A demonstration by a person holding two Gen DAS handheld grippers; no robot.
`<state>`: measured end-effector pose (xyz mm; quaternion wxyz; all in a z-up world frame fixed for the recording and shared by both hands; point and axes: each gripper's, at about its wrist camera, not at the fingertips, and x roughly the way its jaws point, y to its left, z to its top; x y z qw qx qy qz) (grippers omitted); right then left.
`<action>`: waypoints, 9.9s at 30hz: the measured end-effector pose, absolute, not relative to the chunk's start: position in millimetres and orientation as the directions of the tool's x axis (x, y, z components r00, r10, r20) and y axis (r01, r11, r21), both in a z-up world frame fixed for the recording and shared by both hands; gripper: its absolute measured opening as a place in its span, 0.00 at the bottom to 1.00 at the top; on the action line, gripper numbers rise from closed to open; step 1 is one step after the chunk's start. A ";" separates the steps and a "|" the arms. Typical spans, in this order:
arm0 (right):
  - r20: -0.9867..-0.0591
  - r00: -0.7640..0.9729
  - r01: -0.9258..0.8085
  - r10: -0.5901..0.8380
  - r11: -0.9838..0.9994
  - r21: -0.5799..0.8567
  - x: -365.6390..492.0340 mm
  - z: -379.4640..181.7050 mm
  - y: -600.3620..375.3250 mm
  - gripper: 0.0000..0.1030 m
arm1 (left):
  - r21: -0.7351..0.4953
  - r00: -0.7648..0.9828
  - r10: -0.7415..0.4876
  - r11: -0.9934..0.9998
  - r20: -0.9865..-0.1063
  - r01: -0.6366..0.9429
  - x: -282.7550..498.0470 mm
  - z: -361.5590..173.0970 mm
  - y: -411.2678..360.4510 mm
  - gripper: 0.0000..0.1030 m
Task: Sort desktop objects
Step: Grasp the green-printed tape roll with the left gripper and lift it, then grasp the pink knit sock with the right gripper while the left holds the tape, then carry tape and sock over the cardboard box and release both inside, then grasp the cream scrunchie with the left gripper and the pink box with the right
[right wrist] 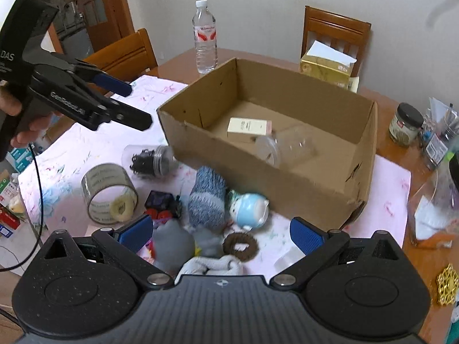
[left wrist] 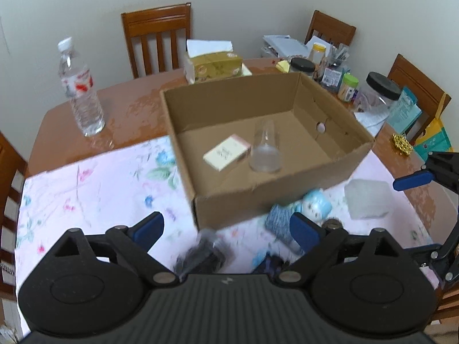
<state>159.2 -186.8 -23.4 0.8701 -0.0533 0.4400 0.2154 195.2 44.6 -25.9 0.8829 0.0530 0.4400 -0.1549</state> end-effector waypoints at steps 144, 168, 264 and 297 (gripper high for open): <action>-0.887 0.435 -0.372 0.153 0.928 -0.022 97.8 -95.7 -89.5 0.65 | -0.162 0.556 -0.383 0.900 -0.737 0.404 87.6 -77.1 97.1 0.83; -0.838 0.503 -0.459 0.211 0.887 -0.052 119.9 -15.0 -120.2 0.62 | -0.120 0.599 -0.404 0.882 -0.691 0.455 111.9 -33.9 66.2 0.83; -0.801 0.581 -0.252 0.147 0.968 -0.005 120.7 -43.0 -72.2 1.00 | -0.001 0.496 -0.298 0.858 -0.816 0.514 139.7 -92.8 85.6 0.91; -0.831 0.549 -0.135 0.087 0.991 0.015 94.8 -119.3 -9.2 1.00 | 0.007 0.428 -0.398 0.726 -0.812 0.688 108.4 -142.2 96.0 0.40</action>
